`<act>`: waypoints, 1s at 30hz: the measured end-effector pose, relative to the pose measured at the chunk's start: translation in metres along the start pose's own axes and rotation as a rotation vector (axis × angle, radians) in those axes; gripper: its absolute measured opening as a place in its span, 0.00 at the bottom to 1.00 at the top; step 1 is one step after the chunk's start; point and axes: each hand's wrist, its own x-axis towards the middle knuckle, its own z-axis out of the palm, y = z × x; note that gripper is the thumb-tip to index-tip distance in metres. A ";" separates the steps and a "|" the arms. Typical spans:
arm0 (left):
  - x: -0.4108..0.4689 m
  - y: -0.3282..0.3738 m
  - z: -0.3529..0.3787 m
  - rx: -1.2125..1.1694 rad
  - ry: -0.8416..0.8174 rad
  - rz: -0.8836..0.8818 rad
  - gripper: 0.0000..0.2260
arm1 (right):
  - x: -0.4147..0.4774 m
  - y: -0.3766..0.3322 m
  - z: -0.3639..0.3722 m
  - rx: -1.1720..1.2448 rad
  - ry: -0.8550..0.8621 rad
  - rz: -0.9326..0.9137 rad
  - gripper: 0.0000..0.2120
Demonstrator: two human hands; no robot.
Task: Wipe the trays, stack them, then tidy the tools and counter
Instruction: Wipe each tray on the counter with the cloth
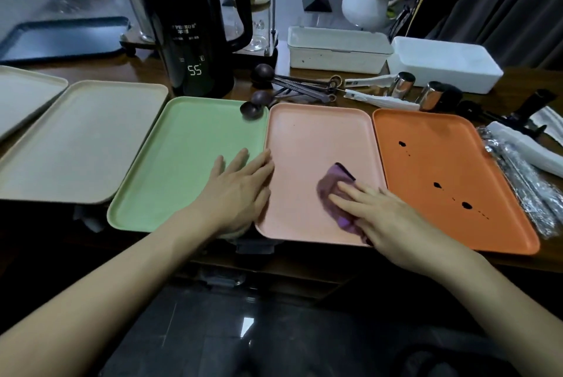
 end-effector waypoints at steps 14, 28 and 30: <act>-0.003 -0.011 0.009 -0.093 -0.008 0.053 0.33 | 0.026 -0.052 0.003 0.294 0.103 -0.293 0.24; -0.005 -0.002 0.016 -0.089 0.060 0.014 0.37 | 0.027 -0.057 0.003 0.247 0.017 -0.243 0.27; -0.005 -0.002 0.014 -0.084 0.062 0.014 0.37 | 0.031 -0.062 0.006 0.229 0.037 -0.261 0.27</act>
